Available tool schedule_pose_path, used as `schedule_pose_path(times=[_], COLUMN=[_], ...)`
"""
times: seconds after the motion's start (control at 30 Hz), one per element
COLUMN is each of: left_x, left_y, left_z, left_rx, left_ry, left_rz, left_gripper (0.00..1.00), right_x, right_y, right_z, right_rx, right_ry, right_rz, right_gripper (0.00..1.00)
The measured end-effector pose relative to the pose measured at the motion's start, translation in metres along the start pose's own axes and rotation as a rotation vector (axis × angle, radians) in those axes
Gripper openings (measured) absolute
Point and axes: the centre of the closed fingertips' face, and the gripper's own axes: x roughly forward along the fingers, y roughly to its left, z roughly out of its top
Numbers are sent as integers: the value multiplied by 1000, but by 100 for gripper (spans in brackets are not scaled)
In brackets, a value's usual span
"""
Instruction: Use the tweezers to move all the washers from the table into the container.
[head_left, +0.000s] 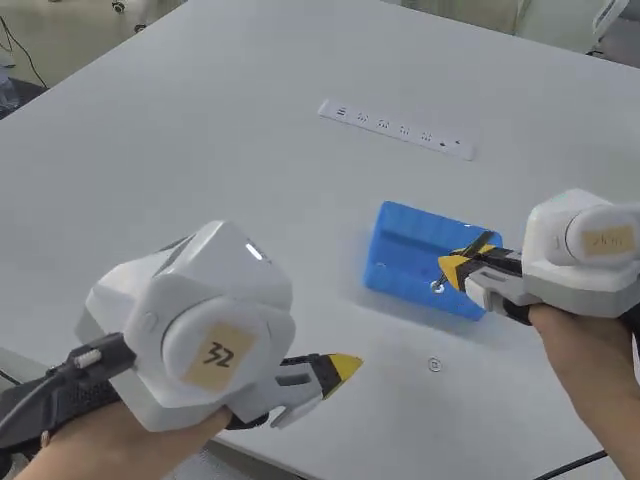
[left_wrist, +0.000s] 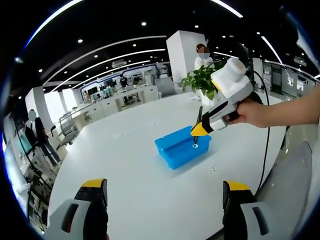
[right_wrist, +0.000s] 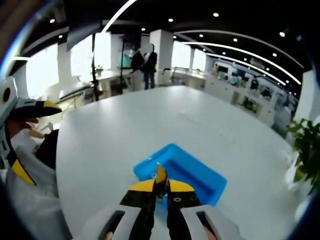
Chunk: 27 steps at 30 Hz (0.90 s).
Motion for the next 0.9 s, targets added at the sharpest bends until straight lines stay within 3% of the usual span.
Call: schedule_pose_path(times=[0.23,0.4,0.63,0.83,0.9], left_x=[1,2,3,5,4], left_y=[-2,-1,-4,-6,-6], left_z=[-2,-1,1,-2,-1], left_rx=[16,20,32,40,43], left_ry=[9,11,6,19,19], left_rz=[-11,-8,-22,-26,-24], left_gripper=[99,99,99,99,99], right_x=[19,28,45,54,53], right_y=[-24,-30,-36,-38,-32], right_z=[0,1,-23,-37,-40], right_rx=[24,42,52,109,135], right_ry=[1,-1,58,89,97], right_rz=[-28,-30,-40,-26,-11], right_gripper=[4,4,4,4,4])
